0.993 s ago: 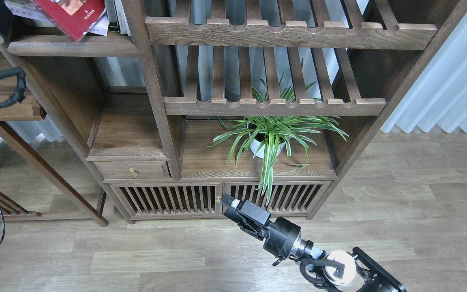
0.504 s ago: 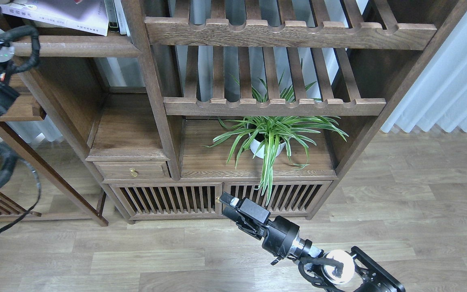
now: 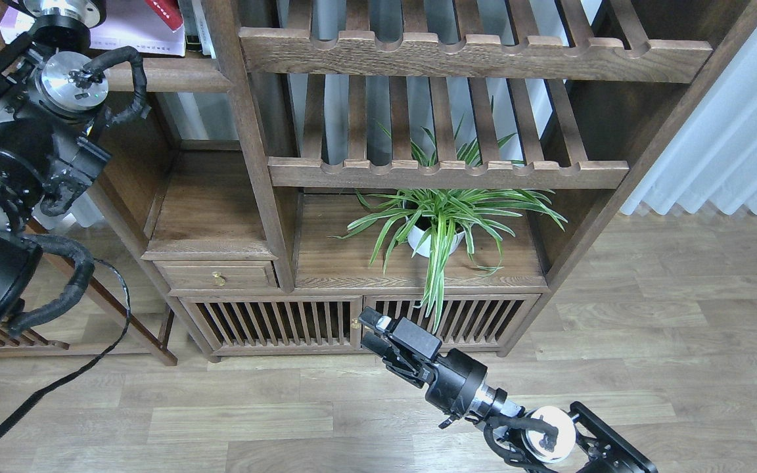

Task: Organize books on shelf
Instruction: 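Release the red book and push it into place with the left gripper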

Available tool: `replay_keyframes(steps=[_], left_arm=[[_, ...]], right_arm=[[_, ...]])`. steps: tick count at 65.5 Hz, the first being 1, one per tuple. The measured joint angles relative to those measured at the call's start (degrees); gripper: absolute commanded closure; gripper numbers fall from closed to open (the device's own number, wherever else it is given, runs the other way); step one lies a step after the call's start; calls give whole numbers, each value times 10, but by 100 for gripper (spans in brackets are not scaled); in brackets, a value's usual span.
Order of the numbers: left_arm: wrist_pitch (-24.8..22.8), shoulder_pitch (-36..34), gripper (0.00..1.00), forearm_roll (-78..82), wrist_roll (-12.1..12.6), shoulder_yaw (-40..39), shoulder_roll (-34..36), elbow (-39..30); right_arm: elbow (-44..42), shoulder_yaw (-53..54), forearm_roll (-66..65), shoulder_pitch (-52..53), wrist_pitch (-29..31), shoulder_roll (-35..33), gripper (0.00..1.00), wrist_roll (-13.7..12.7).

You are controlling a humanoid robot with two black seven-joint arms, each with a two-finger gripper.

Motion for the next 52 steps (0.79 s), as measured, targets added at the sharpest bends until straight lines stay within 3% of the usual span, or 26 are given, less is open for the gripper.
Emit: replay_keyframes(steps=[17,33,52], left_arm=[[-16,38,0,-1,0,15,29,-7],[-15,84,0,-1,0,11,116,-171],[-8,79,0,2,0,6,146,-228]], right_arm=[[4,2,0,-10,0,0,1,0],[5,2,-1,-11,0,0,1,0],[5,1,-2,-11,0,0,1,0]])
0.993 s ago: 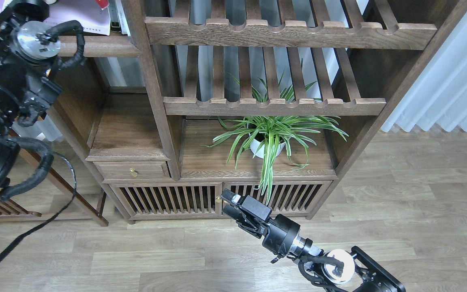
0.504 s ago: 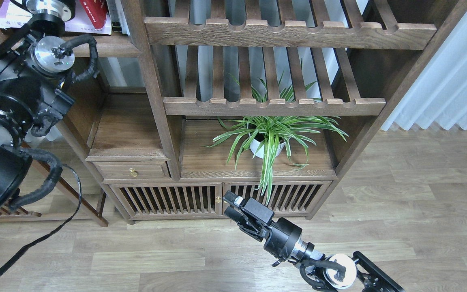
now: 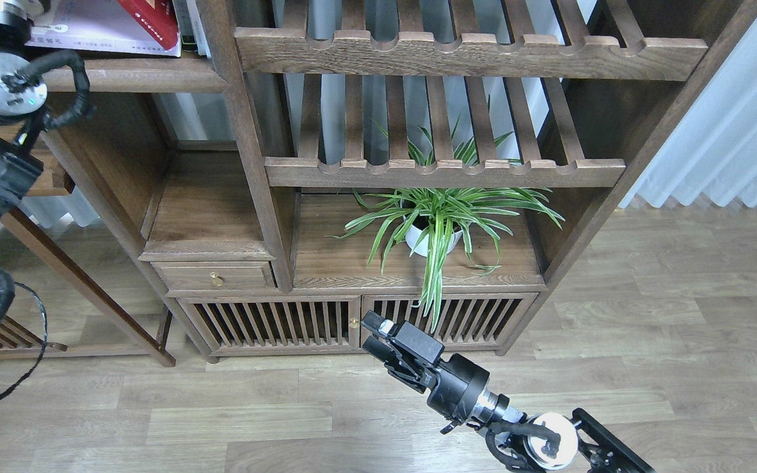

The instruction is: Organize books on shelf

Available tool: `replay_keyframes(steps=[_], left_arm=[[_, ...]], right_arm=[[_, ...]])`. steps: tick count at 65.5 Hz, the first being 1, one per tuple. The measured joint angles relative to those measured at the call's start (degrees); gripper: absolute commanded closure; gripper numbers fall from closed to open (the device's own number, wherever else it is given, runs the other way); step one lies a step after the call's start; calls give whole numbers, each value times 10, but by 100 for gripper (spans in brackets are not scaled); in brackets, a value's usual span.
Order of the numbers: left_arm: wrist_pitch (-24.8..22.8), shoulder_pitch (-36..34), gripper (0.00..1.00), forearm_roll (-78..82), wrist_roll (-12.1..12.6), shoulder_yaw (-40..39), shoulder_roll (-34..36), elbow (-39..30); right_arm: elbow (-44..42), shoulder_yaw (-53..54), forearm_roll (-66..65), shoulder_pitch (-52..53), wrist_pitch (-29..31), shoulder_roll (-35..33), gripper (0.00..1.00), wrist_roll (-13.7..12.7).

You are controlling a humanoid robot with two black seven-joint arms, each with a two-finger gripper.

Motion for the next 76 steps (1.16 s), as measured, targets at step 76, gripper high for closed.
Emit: replay_keyframes(steps=[76], left_arm=[[-40,394,0,2,9,15,118,-410]], right_arm=[[2,43,1,68,0,0,1,152]])
